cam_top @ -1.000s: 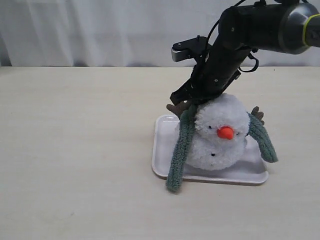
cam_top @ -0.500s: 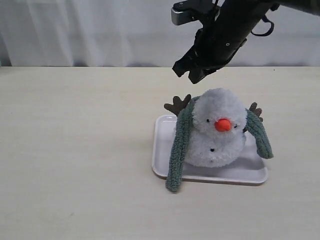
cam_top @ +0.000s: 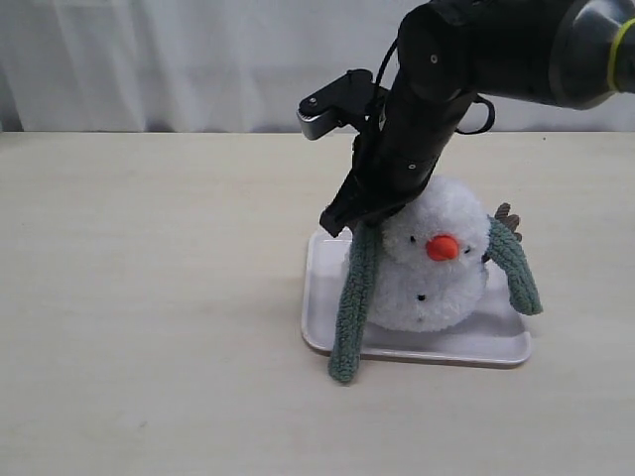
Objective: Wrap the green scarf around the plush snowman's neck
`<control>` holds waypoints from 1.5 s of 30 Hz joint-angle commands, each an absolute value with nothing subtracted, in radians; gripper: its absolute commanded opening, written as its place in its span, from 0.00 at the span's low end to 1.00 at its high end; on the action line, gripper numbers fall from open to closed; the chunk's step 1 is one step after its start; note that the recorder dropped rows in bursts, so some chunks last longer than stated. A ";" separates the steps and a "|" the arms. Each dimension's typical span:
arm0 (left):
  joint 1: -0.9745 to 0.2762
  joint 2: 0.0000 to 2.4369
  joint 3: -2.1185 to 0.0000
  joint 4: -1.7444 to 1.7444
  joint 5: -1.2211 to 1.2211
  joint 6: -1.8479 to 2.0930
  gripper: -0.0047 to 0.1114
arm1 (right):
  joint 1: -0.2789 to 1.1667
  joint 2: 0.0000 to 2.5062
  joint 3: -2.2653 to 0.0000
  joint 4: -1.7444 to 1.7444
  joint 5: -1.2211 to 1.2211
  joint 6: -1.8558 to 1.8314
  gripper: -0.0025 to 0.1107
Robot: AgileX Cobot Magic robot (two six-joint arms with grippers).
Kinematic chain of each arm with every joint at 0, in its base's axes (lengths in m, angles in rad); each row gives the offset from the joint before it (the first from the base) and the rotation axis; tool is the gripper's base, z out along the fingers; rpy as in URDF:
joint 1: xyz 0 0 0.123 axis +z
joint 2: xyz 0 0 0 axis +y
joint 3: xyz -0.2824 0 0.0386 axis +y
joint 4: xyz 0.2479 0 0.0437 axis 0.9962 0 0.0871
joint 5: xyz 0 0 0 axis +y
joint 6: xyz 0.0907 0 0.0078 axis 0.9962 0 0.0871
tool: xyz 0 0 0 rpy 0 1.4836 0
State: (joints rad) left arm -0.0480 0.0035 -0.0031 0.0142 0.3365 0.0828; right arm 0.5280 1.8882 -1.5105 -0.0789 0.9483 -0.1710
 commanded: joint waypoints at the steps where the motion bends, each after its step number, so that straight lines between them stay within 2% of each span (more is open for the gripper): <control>1: -0.045 0.000 0.000 0.013 0.323 0.078 0.04 | 0.526 1.906 -1.506 -0.090 0.950 -0.165 0.06; 13: -0.045 0.000 0.000 0.013 0.323 0.078 0.04 | 0.524 1.730 -1.513 -0.113 1.025 -0.171 0.07; 15: -0.045 0.000 0.000 0.013 0.323 0.078 0.04 | 0.521 1.693 -1.513 -0.136 1.066 -0.149 0.12; 18: -0.045 0.000 0.000 0.013 0.323 0.078 0.04 | 0.491 1.650 -1.511 -0.151 1.142 -0.126 0.26; 21: -0.045 0.000 0.000 0.013 0.323 0.078 0.04 | 0.423 1.610 -1.486 -0.151 1.194 -0.088 0.41; 23: -0.045 0.000 0.000 0.013 0.323 0.078 0.04 | 0.361 1.581 -1.443 -0.151 1.198 -0.090 0.47; 28: -0.045 0.000 0.000 0.013 0.323 0.078 0.04 | 0.244 1.504 -1.246 -0.136 1.074 -0.173 0.49; 34: -0.045 0.000 0.000 0.013 0.323 0.078 0.04 | 0.218 1.488 -1.051 -0.033 0.814 -0.277 0.49; 45: -0.045 0.000 0.000 0.013 0.323 0.078 0.04 | 0.223 1.648 -1.013 -0.106 0.738 -0.244 0.49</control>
State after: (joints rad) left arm -0.0480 0.0035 -0.0031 0.0142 0.3365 0.0828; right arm 0.2249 1.6200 -1.0146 -0.0878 0.7748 -0.2638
